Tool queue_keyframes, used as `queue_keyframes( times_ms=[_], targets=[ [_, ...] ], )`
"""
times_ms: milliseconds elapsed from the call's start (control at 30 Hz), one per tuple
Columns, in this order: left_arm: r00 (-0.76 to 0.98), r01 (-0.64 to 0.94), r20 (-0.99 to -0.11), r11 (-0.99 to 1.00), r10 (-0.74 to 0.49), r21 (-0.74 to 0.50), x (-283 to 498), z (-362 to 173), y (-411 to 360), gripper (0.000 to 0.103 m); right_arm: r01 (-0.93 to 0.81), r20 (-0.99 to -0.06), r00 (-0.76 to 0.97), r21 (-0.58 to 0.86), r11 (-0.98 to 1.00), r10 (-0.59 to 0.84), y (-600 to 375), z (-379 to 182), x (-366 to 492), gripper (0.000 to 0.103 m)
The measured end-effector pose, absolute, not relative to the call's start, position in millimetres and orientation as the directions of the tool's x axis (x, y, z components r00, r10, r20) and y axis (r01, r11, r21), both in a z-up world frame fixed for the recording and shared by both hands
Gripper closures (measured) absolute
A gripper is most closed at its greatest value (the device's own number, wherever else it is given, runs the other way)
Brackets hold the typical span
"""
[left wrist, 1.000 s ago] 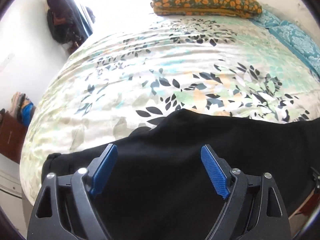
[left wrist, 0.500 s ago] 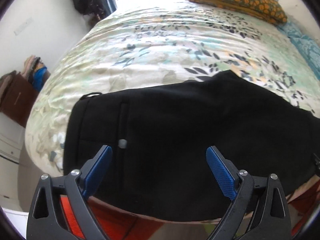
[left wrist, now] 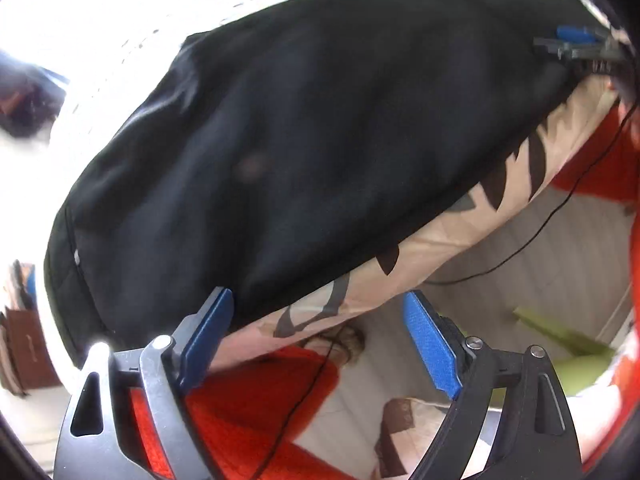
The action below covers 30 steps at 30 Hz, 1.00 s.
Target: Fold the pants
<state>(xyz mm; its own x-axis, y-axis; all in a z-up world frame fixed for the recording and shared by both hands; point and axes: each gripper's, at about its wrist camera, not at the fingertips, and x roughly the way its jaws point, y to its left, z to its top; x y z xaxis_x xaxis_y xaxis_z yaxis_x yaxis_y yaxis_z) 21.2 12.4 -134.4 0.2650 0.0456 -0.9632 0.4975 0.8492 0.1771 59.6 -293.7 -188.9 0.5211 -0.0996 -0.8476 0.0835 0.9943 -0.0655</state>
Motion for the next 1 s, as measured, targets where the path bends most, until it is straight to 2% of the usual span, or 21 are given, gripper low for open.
queue_keyframes(
  times_ms=[133, 233, 367, 400, 567, 700, 833, 1000],
  targets=[
    [0.404, 0.246, -0.913, 0.968, -0.056, 0.050, 49.9, -89.8, 60.3, 0.007, 0.088, -0.849, 0.518, -0.070, 0.994, -0.106, -294.0, -189.0, 60.6, 0.000],
    [0.473, 0.078, -0.881, 0.994, 0.026, 0.072, 83.0, -89.2, 89.5, 0.007, 0.093, -0.849, 0.516, -0.072, 0.993, -0.110, -293.9, -189.0, 63.1, 0.000],
    [0.396, -0.065, -0.887, 0.971, 0.238, 0.232, 104.7, -130.6, 126.8, 0.008, 0.098, -0.847, 0.519, -0.073, 0.993, -0.113, -293.1, -188.5, 62.7, 0.000],
    [0.373, -0.066, -0.890, 0.964, 0.262, 0.256, 102.9, -139.8, 134.4, 0.007, 0.095, -0.848, 0.518, -0.072, 0.993, -0.111, -293.5, -187.7, 62.2, 0.000],
    [0.347, -0.198, -0.901, 0.959, 0.260, 0.200, 96.4, -129.3, 161.8, 0.005, 0.081, -0.833, 0.544, -0.066, 0.995, -0.099, -294.7, -169.4, 52.8, 0.000],
    [0.423, -0.219, -0.882, 0.968, 0.207, 0.122, 95.6, -130.6, 156.8, 0.006, 0.001, -0.768, 0.639, -0.049, 0.999, -0.038, -281.5, -150.4, 45.1, 0.000],
    [0.520, -0.117, -0.844, 0.990, 0.128, 0.078, 96.8, -118.4, 119.0, 0.006, -0.069, -0.865, 0.501, -0.072, 0.995, -0.027, -261.4, -185.0, 59.2, 0.000],
    [0.528, 0.051, -0.849, 0.996, 0.040, 0.079, 97.6, -120.1, 64.7, 0.006, -0.047, -0.854, 0.520, -0.020, 0.999, 0.008, -269.0, -185.0, 58.3, 0.000]
  ],
)
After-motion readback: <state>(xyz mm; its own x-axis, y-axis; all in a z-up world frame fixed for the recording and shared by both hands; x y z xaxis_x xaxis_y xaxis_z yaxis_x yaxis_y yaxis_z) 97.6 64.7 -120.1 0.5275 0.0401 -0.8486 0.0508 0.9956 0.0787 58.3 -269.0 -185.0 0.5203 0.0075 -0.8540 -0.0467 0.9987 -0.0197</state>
